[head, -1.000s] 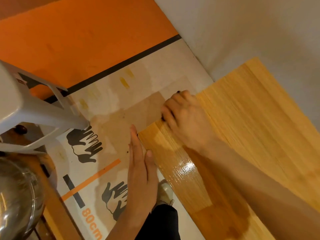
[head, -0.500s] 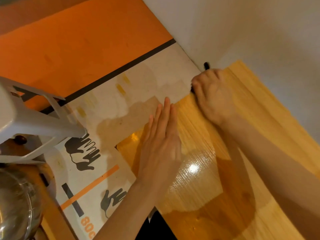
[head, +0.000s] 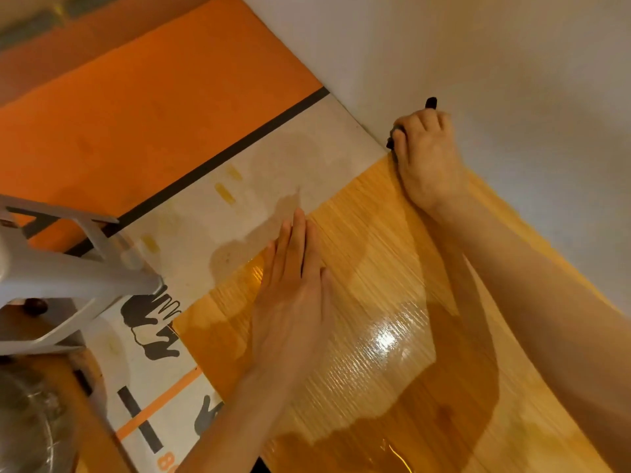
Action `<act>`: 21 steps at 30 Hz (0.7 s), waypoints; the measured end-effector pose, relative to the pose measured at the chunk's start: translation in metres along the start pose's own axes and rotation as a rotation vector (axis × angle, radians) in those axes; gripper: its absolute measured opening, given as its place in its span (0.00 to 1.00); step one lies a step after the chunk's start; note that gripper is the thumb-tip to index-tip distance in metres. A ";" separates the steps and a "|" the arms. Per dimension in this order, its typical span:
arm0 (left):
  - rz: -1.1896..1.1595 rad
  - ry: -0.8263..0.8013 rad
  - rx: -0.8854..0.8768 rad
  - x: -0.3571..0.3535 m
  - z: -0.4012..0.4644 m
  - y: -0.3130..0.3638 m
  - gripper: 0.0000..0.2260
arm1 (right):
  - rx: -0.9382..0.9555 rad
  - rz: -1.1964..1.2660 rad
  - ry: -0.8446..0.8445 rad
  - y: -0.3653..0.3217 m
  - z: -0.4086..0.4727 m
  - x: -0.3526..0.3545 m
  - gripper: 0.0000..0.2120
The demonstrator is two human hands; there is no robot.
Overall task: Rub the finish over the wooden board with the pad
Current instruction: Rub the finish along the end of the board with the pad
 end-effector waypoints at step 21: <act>-0.143 -0.071 -0.104 -0.023 0.039 0.037 0.25 | -0.292 -0.057 0.044 0.036 -0.063 0.001 0.21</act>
Point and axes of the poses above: each hand's wrist, its own z-axis towards the middle knuckle, its own x-axis out of the back of the hand, y = z × x, the point moved 1 cm from there along z, towards the middle knuckle, and after that the axes turned 10 degrees about -z, right-handed, at the moved point
